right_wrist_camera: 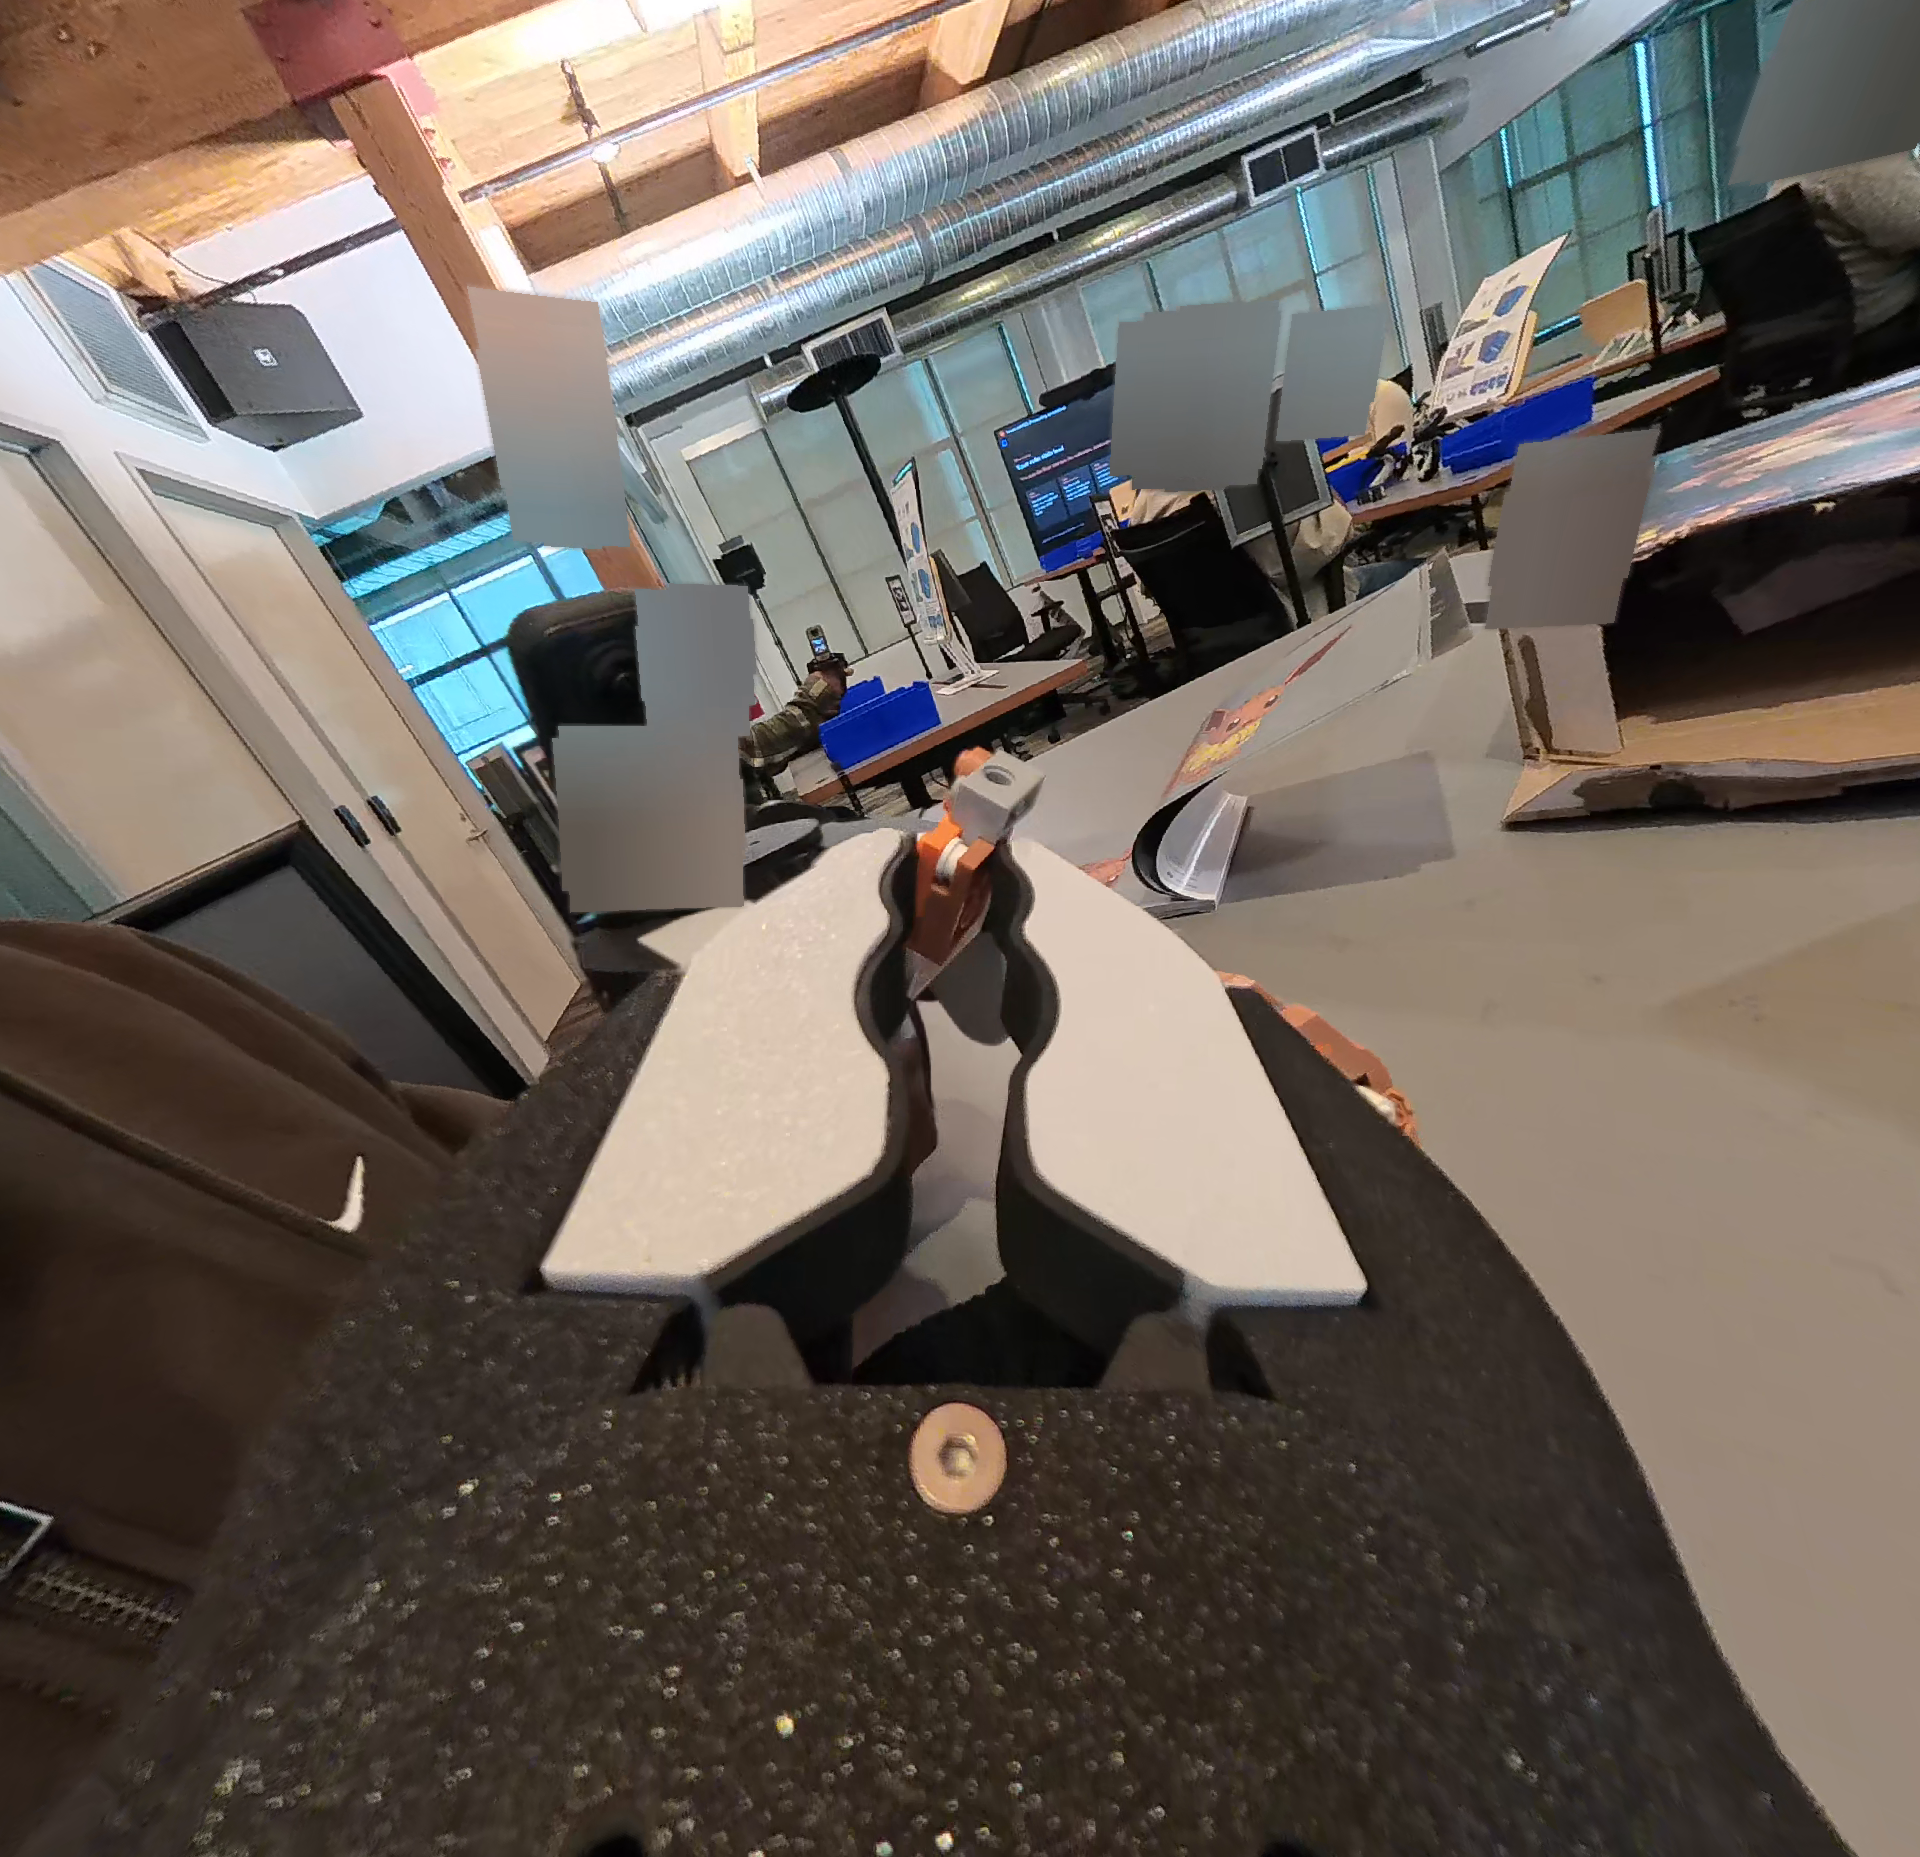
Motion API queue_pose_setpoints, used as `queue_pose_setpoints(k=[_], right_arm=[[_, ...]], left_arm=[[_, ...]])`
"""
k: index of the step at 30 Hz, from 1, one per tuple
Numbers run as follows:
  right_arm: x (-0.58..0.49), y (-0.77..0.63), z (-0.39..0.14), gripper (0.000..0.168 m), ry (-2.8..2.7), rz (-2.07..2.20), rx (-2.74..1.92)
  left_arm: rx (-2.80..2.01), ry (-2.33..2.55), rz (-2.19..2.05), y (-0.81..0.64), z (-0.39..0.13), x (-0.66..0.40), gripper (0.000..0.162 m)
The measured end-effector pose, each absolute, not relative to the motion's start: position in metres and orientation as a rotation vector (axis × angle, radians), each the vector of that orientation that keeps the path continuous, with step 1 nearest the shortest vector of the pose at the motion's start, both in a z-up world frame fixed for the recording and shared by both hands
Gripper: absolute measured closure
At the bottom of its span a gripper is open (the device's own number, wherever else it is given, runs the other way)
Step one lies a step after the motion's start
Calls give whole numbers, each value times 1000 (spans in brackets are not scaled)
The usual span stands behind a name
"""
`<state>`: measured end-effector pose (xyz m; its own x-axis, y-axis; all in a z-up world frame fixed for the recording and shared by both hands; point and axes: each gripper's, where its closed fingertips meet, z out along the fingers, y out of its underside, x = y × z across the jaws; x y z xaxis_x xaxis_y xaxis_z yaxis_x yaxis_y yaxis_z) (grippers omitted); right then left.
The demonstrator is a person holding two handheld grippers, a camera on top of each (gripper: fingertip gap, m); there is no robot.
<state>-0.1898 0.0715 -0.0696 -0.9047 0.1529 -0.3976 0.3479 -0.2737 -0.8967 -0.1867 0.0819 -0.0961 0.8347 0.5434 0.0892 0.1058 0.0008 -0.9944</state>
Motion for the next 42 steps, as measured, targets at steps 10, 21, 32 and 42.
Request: queue_pose_setpoints(k=[10,21,32,42], right_arm=[[-201,77,-79,157,1741,-2296,684],[-214,88,-111,156,2088,-2106,803],[-214,94,-163,156,2501,-1676,786],[-225,100,-172,149,2647,-1619,810]], left_arm=[[-1376,-592,-61,81,-92,-183,125],[-1434,-603,-52,79,-104,-185,124],[-1675,-523,326,79,-122,-194,124],[-1427,-600,-95,78,-109,-189,124]])
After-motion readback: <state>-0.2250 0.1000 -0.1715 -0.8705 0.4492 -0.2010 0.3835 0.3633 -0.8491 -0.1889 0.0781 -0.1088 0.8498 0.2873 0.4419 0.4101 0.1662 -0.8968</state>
